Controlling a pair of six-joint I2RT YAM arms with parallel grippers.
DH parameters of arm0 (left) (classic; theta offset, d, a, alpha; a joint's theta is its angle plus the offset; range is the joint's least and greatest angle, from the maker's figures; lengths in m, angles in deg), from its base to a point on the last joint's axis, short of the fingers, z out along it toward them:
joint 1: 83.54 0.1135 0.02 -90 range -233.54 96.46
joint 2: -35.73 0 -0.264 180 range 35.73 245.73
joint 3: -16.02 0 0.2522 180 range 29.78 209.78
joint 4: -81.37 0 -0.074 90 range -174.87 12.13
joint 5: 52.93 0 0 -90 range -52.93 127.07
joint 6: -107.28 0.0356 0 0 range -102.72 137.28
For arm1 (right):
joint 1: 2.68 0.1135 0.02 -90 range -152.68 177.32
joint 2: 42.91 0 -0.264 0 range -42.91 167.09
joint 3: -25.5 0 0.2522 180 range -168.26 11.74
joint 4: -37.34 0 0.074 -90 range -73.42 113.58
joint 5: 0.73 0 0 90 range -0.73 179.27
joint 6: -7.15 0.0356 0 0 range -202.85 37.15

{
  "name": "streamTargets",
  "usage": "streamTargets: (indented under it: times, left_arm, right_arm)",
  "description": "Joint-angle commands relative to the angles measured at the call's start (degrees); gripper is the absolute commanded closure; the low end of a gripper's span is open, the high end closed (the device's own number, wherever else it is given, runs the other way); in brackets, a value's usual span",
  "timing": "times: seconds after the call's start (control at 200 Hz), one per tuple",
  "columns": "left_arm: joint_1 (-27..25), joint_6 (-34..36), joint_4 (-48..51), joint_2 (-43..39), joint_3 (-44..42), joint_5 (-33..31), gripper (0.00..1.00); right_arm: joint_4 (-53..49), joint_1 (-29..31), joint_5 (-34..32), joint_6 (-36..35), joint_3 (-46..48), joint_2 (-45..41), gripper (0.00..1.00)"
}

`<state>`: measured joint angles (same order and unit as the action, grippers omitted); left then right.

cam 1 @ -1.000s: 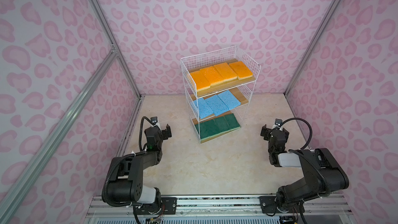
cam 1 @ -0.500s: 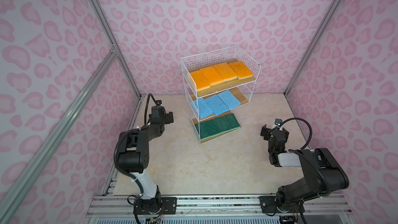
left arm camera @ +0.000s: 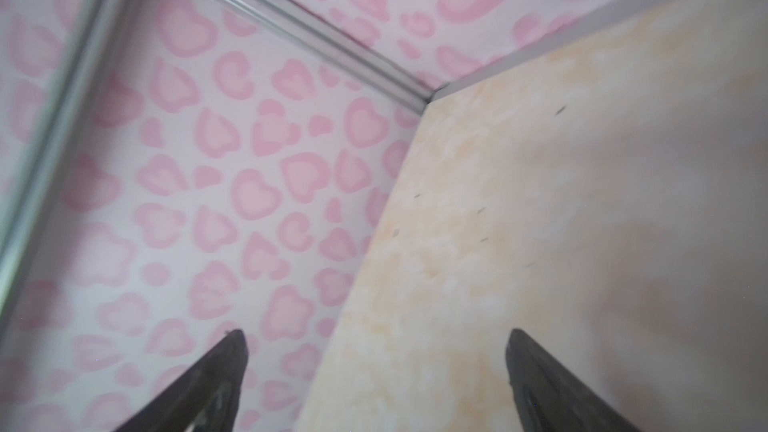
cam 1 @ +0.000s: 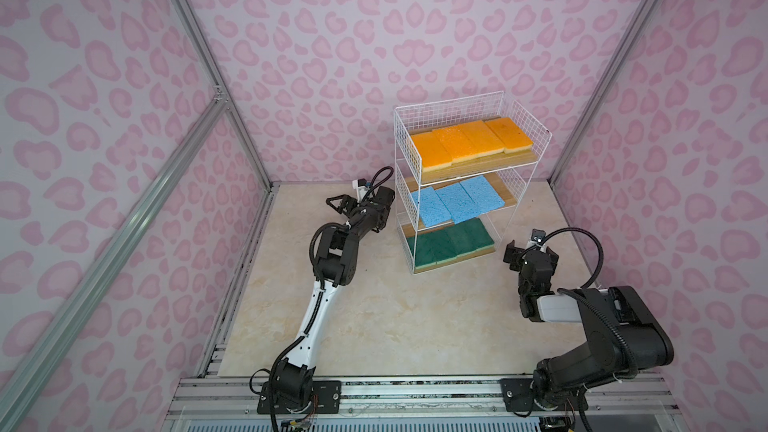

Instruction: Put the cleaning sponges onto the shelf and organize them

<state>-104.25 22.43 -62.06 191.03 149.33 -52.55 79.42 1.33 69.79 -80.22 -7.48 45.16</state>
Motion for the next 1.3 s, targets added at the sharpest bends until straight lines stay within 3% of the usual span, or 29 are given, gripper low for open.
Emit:
streamTargets:
  times: [0.0,0.115,0.21,0.285,0.355,0.425,0.55,0.72,0.865,0.91,1.01,1.2,1.295]
  left_arm:
    - [1.06,15.39,-6.45,1.86,-7.26,-4.42,0.02]
    - [1.11,14.54,-6.48,0.92,-8.01,-4.70,0.02]
    - [0.91,8.97,-5.27,-4.76,-11.95,-2.40,0.02]
    - [1.19,-3.67,4.08,-10.89,-14.02,2.99,0.02]
    - [2.52,-25.46,30.10,-14.23,-8.18,13.72,0.02]
    - [4.84,-30.41,33.10,-18.23,-10.43,18.25,0.02]
    - [2.43,-22.82,18.27,-28.75,-23.74,19.51,0.02]
    - [-2.22,-18.80,12.57,-40.94,-31.80,20.17,0.02]
    - [2.59,-15.95,-2.07,-55.29,-47.52,31.57,0.02]
    - [3.70,-19.15,-7.92,-61.13,-53.70,34.90,0.02]
    - [5.66,-21.00,-24.95,-72.61,-67.40,37.16,0.02]
    - [8.01,-22.59,-47.65,-75.57,-82.36,35.38,0.02]
    - [8.05,-19.58,-57.47,-75.59,-86.81,38.84,0.02]
  right_arm:
    - [0.24,-0.04,-0.30,0.44,0.02,0.08,0.01]
    - [0.36,0.08,-0.40,0.44,0.06,0.11,0.01]
    - [0.19,0.03,-0.38,0.53,0.06,0.12,0.01]
    - [0.24,0.04,-0.40,0.49,0.02,0.08,0.01]
    - [0.38,0.03,-0.38,0.48,0.06,0.08,0.01]
    - [0.19,0.10,-0.36,0.51,0.04,0.00,0.01]
    - [0.24,0.03,-0.38,0.49,0.02,0.03,0.01]
    - [0.22,0.02,-0.38,0.44,-0.01,0.06,0.01]
    - [0.26,0.03,-0.38,0.51,0.01,0.03,0.01]
    - [0.31,0.03,-0.44,0.44,0.10,0.08,0.01]
    - [0.31,-0.04,-0.38,0.51,0.06,0.08,0.01]
    - [0.25,-0.02,-0.38,0.42,0.10,0.08,0.01]
    - [0.22,0.02,-0.38,0.44,0.05,0.07,0.01]
